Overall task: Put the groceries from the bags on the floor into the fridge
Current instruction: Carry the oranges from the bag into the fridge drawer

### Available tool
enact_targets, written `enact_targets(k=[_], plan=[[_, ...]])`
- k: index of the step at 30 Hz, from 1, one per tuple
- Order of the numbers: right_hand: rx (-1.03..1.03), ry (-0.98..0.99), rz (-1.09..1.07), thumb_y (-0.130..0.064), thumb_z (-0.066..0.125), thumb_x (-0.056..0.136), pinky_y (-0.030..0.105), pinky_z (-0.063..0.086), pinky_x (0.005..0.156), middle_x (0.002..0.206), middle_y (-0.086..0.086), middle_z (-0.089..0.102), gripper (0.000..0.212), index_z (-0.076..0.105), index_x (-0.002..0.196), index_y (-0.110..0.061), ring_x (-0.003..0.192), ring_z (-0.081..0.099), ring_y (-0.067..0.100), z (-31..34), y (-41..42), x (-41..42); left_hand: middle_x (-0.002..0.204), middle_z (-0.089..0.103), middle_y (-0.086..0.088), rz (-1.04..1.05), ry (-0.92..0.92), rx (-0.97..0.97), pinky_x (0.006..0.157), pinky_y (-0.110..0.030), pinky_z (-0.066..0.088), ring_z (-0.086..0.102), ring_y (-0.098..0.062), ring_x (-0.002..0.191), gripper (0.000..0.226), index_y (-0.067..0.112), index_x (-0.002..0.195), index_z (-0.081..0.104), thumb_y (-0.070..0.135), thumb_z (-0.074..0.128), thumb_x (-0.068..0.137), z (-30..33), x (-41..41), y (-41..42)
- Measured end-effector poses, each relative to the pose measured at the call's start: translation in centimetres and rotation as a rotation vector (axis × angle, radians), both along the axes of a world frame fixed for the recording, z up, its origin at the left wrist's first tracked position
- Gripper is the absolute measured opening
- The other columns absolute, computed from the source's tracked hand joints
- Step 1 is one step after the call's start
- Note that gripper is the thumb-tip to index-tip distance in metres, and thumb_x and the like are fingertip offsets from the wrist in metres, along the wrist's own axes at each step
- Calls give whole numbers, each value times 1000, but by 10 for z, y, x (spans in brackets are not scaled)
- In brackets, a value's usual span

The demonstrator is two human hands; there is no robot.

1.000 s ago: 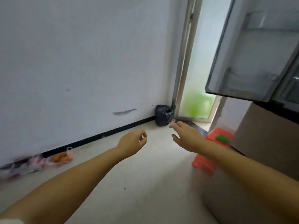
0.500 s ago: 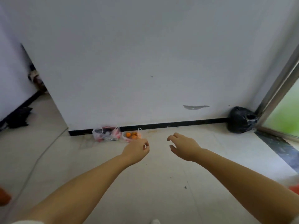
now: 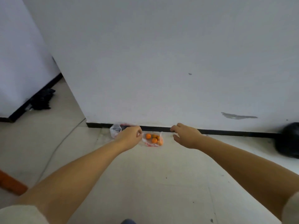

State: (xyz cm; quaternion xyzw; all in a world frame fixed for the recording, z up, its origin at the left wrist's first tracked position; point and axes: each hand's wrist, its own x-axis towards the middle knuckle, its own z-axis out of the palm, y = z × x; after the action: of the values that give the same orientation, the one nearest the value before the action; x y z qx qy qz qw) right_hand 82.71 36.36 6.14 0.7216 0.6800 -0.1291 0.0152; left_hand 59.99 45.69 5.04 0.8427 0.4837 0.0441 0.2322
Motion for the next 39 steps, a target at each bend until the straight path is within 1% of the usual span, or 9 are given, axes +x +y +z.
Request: enact_targets(k=[4,8,12,19,22,27,32,36,39], plan=[[-43,28,6,-32,39,98,36,48,87,129,5,48,40,42,135,-17,109,55,25,-22,88,13,86,60,7,10,-7,-53,82,-31,51,58,-14,83,19,17,102,63,26,50,93,-26,14,86],[-106,71,-45,-33,39,98,34,48,85,130,4,48,39,42,135,-19,107,57,25,-70,182,28,87,62,9,-48,35,-75,66,-23,39,54,-10,75,15,23,98,62,32,50,92,-68,37,188],[-194,173,-211,-30,42,96,36,47,92,130,6,51,36,46,130,-19,112,56,26,-109,262,41,65,51,9,-84,106,-177,59,-25,34,58,-17,74,16,28,76,49,30,47,91,-103,56,282],[-356,229,-374,-30,38,98,33,48,88,128,4,51,34,46,130,-19,109,58,24,-193,366,81,97,64,-12,-167,201,-340,74,-34,49,62,-32,90,21,12,99,60,26,45,94,-189,110,406],[-393,246,-419,-30,38,98,32,48,89,127,4,52,34,47,129,-19,111,58,23,-265,405,104,89,62,-11,-199,190,-381,70,-35,48,61,-29,83,22,10,97,59,24,42,96,-265,136,442],[-487,256,-402,-23,37,97,36,47,91,127,8,55,32,49,126,-16,113,57,29,-449,462,135,71,53,-3,-194,172,-395,56,-31,39,50,-20,66,25,18,71,43,24,41,96,-453,180,481],[-467,288,-373,-14,37,97,39,39,99,132,10,50,32,52,126,-14,120,47,30,-637,490,138,113,57,-13,-406,265,-407,80,-38,48,57,-31,102,20,11,97,55,23,39,96,-643,217,495],[-416,251,-290,-19,43,94,39,39,97,138,2,43,39,47,132,-24,127,42,26,-747,506,140,143,37,-10,-644,389,-222,106,-44,34,36,-29,130,31,12,123,52,17,39,95,-748,249,521],[-413,96,-213,-26,49,93,43,42,98,142,8,34,50,35,141,-22,128,39,32,-798,512,146,149,27,-11,-769,461,-37,111,-45,29,21,-30,140,38,14,128,48,13,47,91,-798,264,535]])
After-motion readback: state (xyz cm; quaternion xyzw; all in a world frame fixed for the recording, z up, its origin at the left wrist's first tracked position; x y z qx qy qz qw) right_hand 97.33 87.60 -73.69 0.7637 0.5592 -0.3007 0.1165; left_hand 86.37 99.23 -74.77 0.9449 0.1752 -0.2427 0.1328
